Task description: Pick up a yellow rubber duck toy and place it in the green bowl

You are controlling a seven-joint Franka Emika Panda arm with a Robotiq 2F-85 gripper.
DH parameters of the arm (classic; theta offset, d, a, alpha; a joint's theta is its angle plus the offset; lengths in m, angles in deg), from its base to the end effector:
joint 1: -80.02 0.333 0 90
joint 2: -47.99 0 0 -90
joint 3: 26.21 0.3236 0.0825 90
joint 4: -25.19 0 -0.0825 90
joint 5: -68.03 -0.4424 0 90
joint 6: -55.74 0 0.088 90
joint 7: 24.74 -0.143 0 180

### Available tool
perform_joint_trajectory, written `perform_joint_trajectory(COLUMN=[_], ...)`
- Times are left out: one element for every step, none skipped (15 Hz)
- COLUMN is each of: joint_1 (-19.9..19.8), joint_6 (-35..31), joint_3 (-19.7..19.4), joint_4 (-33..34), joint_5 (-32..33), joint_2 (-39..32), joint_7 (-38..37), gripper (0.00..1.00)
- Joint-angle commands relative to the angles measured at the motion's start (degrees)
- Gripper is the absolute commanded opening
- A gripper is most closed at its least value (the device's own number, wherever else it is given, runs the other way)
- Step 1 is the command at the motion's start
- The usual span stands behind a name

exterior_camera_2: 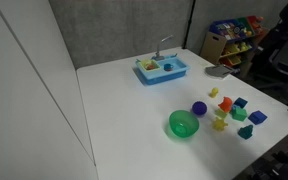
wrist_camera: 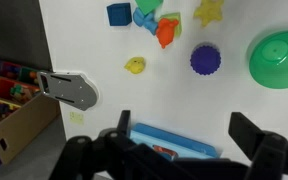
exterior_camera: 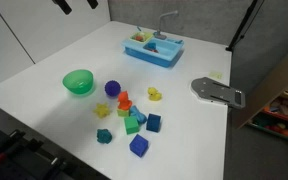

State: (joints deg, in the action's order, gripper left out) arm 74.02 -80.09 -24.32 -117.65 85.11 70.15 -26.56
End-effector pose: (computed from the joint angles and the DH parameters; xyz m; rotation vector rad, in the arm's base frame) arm 0.4980 -0.0470 0.3954 2.8638 0.1188 0.3702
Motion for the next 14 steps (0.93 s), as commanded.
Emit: perform_joint_trajectory(joint_1=[0.5,0.5,0.5,0.5,0.7,1.2,1.3,1.6,1.7,1.9,2.0,2.3,2.3,2.6], joint_6=[0.2,0.2,0.1,0.1,0.3,0.6,0.7,0.8,0.7,0.8,0.6,0.8,0.6,0.7], joint_3=[-0.4,-0.4,-0.4,-0.4,-0.6,-1.0,-1.0,-1.3,-1.4,-1.6,-1.8,-2.2,-2.4,-2.8], joint_4=[0.1,0.2,0.2,0.2,0.8,1.8,2.6,3.7,4.5,5.8,6.9,8.3,9.5,11.0], joint_5=[0.2,0.2,0.2,0.2,-0.5,-1.6,-2.0,-2.9,-3.4,-4.4,-5.0,-6.1,-6.8,-8.0], joint_2=[0.0,0.0,0.0,0.0,-0.6,-1.6,-2.4,-3.4,-4.3,-5.6,-6.7,-8.2,-9.5,-11.1], joint_7=[-0.1,-0.1,-0.1,-0.1,0.2,0.9,0.8,1.1,1.1,1.2,1.2,1.8,1.7,2.3], gripper=[1.00,1.00,1.00,1.00,1.00,1.00,1.00,1.00,1.00,1.00,1.00,1.00,1.00,1.00])
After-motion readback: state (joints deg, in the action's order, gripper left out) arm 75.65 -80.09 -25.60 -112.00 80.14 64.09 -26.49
